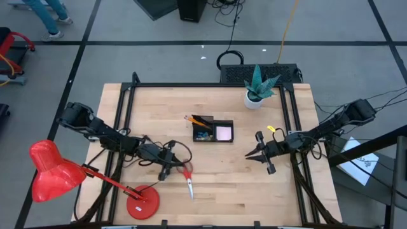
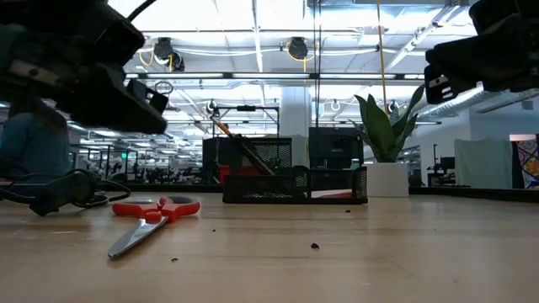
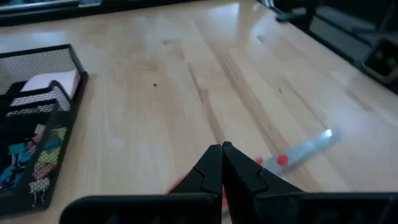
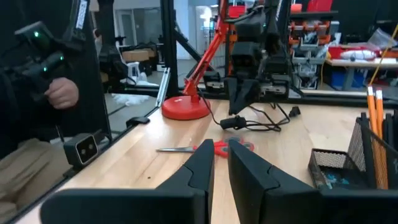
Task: Pick and place office supplies into organizer
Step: Put the red scissors into the black desk organizer
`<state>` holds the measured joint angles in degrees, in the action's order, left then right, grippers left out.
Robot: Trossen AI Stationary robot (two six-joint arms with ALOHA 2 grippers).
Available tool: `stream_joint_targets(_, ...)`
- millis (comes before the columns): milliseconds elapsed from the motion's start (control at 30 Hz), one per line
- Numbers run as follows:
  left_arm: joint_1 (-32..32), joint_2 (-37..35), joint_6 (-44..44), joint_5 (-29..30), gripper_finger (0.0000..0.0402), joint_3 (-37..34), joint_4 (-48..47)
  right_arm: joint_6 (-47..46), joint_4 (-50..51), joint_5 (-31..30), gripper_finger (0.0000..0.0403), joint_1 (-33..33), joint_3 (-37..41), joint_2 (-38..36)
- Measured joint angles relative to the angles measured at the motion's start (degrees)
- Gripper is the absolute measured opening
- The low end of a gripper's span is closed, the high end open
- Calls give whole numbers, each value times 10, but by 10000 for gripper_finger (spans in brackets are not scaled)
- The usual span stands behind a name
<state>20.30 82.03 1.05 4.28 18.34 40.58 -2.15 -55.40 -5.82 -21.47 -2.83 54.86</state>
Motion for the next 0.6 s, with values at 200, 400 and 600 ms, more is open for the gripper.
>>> stream_joint_targets(200,9,0,-77,54,4,-2,30,-19,-14,-13,38,0,1,16)
stream_joint_targets(400,3,-23,-110,74,3,-56,114,-61,-51,-16,38,0,-6,40)
stream_joint_targets(600,3,-60,-58,110,2,-156,230,-53,-36,-20,46,1,-48,92)
